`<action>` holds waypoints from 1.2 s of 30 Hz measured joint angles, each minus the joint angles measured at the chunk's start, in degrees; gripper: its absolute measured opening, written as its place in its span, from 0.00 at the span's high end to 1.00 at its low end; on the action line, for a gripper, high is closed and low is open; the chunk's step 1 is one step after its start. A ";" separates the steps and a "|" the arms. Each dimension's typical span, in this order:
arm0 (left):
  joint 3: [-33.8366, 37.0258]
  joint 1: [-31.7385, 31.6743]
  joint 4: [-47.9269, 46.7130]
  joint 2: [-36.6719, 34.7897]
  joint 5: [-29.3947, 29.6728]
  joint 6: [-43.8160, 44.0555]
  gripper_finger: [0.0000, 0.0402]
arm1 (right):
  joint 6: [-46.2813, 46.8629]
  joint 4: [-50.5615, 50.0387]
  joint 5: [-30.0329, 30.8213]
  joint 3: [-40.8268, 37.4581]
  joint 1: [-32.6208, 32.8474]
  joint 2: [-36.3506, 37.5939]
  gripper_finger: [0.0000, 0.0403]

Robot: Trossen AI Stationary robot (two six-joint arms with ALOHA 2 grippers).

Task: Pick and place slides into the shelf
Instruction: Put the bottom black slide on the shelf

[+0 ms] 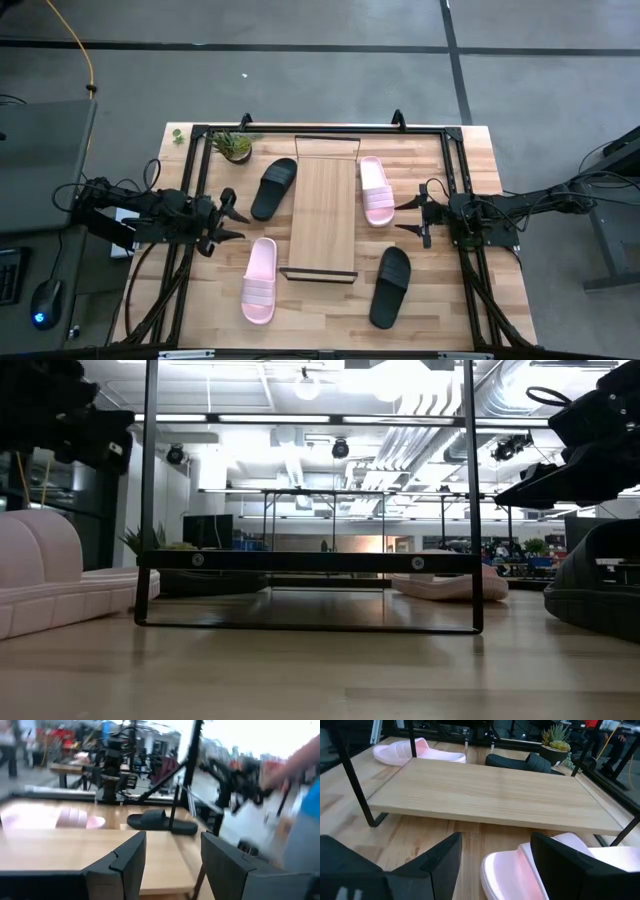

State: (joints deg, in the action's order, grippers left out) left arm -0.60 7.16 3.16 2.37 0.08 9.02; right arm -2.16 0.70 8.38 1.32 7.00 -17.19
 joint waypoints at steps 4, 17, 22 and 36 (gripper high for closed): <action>0.02 -0.02 1.72 -0.01 2.56 13.50 0.57 | 14.19 4.56 -0.26 0.00 -0.02 0.02 0.43; 0.00 -0.02 7.19 -0.03 4.05 52.37 0.57 | 59.47 13.55 3.14 0.00 0.00 0.02 0.43; 0.00 -0.02 7.36 -0.02 4.68 57.16 0.57 | 68.85 13.90 3.66 0.00 -0.02 0.02 0.43; 0.00 -0.02 7.27 -0.02 14.23 59.52 0.57 | 73.52 13.96 8.73 0.00 0.00 0.02 0.43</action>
State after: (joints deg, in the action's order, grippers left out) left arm -0.60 7.14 10.44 2.35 14.31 68.54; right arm 71.36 14.66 17.10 1.32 7.01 -17.17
